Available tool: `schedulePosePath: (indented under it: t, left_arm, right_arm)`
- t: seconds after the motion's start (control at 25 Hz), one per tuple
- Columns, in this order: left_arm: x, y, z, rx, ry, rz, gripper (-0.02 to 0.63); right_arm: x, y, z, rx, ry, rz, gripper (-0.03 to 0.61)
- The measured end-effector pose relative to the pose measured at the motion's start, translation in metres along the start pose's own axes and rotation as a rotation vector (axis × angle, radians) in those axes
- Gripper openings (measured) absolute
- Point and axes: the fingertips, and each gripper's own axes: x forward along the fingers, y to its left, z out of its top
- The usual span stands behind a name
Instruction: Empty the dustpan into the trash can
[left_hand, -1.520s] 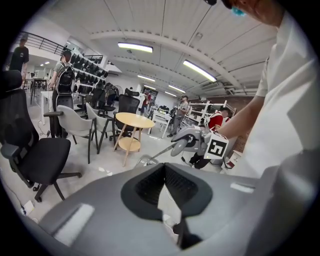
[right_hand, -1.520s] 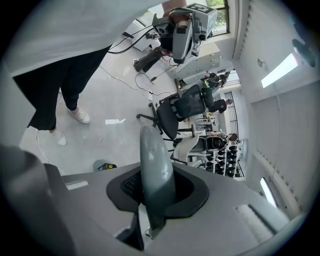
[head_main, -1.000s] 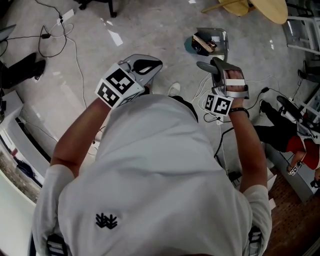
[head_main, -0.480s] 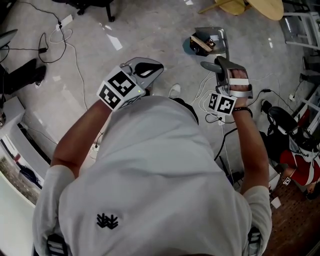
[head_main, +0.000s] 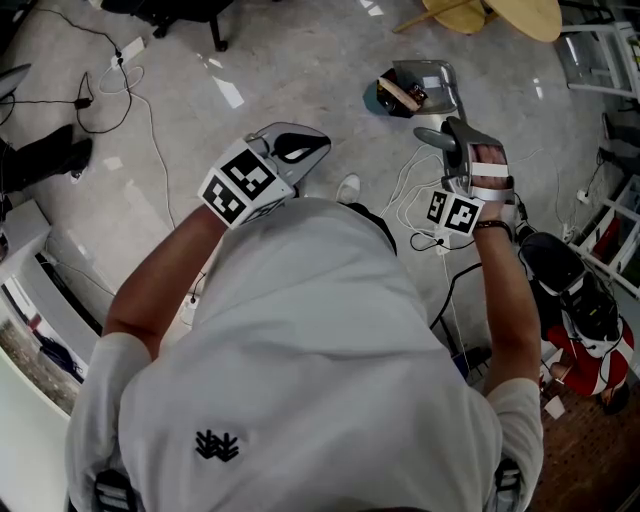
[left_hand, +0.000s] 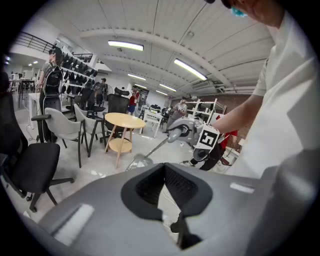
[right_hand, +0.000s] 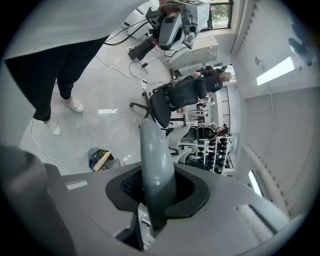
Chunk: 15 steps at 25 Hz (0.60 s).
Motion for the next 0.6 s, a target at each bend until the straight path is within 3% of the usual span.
schedulePosePath:
  t: [0.6]
  left_arm:
    - [-0.002, 0.003, 0.001, 0.004, 0.000, -0.012, 0.055]
  right_arm:
    - [0.003, -0.033, -0.036, 0.058, 0.093, -0.054, 0.077]
